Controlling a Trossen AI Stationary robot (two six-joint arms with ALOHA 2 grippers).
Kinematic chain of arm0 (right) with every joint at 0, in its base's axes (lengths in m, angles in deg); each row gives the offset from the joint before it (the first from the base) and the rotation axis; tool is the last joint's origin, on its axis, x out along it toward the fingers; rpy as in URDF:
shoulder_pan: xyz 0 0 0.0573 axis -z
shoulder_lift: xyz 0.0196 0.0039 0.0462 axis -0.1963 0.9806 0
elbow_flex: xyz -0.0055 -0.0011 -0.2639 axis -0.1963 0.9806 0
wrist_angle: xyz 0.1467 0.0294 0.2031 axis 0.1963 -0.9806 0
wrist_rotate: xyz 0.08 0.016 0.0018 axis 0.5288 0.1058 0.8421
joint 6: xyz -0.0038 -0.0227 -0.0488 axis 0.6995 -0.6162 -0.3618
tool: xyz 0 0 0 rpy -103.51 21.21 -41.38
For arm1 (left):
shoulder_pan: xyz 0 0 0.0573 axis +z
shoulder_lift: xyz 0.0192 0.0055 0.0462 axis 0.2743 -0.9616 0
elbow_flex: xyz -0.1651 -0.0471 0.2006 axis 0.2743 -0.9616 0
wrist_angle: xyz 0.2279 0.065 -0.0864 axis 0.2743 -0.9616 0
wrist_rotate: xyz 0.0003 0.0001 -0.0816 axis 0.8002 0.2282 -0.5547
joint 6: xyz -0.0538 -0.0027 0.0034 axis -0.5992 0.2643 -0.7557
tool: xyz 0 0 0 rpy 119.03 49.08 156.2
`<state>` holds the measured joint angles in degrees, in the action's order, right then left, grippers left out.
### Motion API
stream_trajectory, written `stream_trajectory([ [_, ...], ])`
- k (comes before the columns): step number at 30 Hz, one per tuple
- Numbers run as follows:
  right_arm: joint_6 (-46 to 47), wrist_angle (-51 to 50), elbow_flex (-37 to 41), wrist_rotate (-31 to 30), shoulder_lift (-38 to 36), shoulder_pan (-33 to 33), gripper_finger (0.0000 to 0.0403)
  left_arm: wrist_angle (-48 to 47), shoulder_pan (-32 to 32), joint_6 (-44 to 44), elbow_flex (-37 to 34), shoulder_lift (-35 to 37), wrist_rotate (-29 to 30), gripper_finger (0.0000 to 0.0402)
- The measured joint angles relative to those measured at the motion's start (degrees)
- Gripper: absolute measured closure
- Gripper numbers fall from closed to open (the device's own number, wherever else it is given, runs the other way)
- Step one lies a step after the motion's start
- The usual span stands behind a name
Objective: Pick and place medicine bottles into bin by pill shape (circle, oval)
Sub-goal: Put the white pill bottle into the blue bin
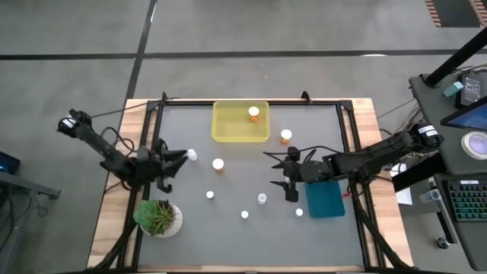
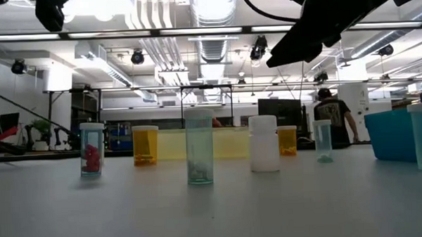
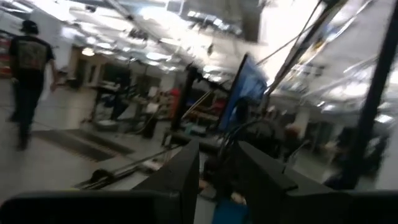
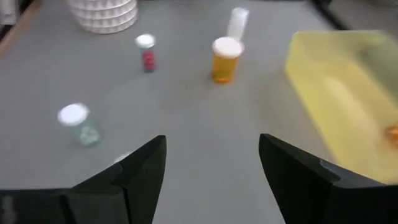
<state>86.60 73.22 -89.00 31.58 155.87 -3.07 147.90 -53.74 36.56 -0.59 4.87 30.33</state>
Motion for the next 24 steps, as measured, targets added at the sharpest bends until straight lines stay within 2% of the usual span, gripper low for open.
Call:
stream_trajectory([
  [7, 2.0, -0.5, 0.0, 6.1, 0.0, 0.0, 0.0156, -0.2, 0.0, -0.9, 6.2, -10.9, 0.7, 0.0311],
  [16, 3.0, -0.5, 0.0, 6.4, 0.0, 0.0, 0.0151, -0.6, 2.2, -4.4, 10.7, -20.8, 0.5, 0.0311],
  [19, 4.4, -0.5, 0.0, 8.4, 0.0, -0.2, 0.0149, -0.7, 4.3, -5.5, 11.6, -22.4, -2.9, 0.0311],
  [21, 4.8, -0.4, 0.0, 10.6, 0.0, -0.9, 0.0151, -1.1, 6.2, -8.0, 11.8, -23.3, -7.5, 0.0311],
  [24, 5.2, 0.0, 0.0, 10.8, 0.1, -2.6, 0.0156, -5.2, 9.4, -14.1, 12.2, -24.1, -13.8, 0.0311],
])
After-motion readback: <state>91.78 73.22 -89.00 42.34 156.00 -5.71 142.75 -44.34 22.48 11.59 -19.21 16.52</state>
